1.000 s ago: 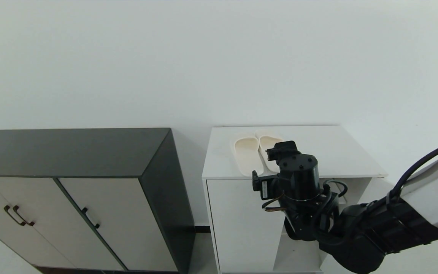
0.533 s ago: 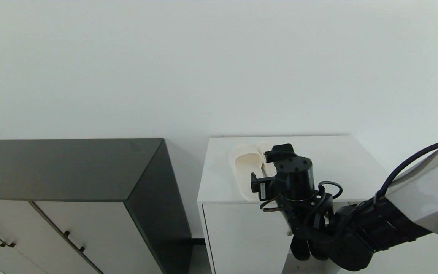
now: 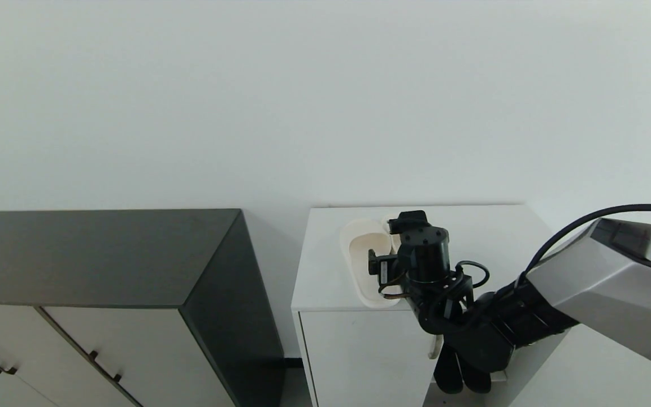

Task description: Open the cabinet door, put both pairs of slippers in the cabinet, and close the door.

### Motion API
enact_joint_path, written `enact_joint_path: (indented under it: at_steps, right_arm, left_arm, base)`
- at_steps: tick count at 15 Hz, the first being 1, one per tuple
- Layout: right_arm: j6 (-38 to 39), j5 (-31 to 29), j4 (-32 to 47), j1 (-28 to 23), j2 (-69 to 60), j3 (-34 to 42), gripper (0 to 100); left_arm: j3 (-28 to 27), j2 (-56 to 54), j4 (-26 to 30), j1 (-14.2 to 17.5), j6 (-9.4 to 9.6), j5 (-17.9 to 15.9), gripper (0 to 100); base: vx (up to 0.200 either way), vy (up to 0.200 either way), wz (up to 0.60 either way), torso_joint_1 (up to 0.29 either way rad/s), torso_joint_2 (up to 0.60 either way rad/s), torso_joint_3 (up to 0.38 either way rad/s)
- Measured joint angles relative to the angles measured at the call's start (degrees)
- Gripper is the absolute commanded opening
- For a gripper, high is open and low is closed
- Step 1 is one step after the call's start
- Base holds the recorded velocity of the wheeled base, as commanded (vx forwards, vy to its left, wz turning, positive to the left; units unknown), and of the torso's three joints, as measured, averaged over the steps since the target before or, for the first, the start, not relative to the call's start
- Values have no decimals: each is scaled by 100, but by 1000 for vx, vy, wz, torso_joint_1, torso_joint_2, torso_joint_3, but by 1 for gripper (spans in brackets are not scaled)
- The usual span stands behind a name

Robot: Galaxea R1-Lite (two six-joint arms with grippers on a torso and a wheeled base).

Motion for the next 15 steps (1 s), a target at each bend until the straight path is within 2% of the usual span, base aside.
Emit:
enact_joint_path:
  at_steps: [5, 13, 14, 15]
  right_arm:
    - [-6, 371, -7, -158, 284, -276, 100]
    - [-149, 380, 127, -245, 684, -967, 100]
    - [-146, 380, 148, -245, 728, -1028, 0]
    - [-143, 380, 156, -252, 775, -1108, 0]
  left_arm:
    - [0, 0, 0, 2, -2, 0, 0]
    - [0, 0, 0, 0, -2, 0, 0]
    - [0, 0, 0, 0, -2, 0, 0]
    - [0, 0, 0, 0, -2, -2, 0]
  base:
    - [0, 0, 0, 0, 0, 0]
    - [0, 0, 0, 0, 0, 0]
    - [0, 0, 0, 0, 0, 0]
    - [0, 0, 0, 0, 0, 0]
